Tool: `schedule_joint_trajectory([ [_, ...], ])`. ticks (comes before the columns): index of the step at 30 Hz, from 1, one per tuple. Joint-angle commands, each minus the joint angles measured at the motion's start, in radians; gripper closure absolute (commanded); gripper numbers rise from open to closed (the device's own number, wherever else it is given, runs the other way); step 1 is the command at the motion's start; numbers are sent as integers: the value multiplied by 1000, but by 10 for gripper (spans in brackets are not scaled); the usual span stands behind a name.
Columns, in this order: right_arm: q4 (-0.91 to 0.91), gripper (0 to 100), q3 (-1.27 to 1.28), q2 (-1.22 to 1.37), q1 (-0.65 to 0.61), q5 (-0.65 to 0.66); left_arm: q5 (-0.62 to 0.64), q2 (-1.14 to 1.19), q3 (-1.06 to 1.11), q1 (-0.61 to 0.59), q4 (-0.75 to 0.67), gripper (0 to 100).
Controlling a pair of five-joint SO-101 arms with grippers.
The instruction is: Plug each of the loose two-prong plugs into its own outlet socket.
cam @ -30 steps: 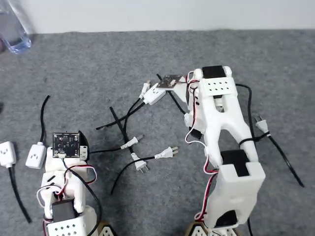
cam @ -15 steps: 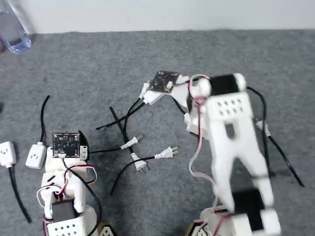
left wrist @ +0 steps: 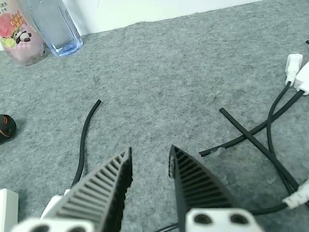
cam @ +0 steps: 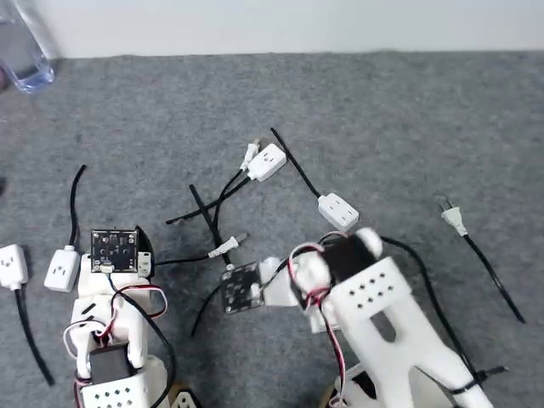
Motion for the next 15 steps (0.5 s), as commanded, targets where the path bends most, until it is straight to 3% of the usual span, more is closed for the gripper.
schedule_joint_trajectory([
  [1, -177, 654, 5, -24, -68, 14, -9, 2, -5, -20, -2, 877],
  [9, -363, 656, -28, 209, -137, 18, -8, 0, -5, -98, -23, 877],
  [15, -375, 656, -184, 527, -137, 15, -8, 0, -5, -101, -8, 877],
])
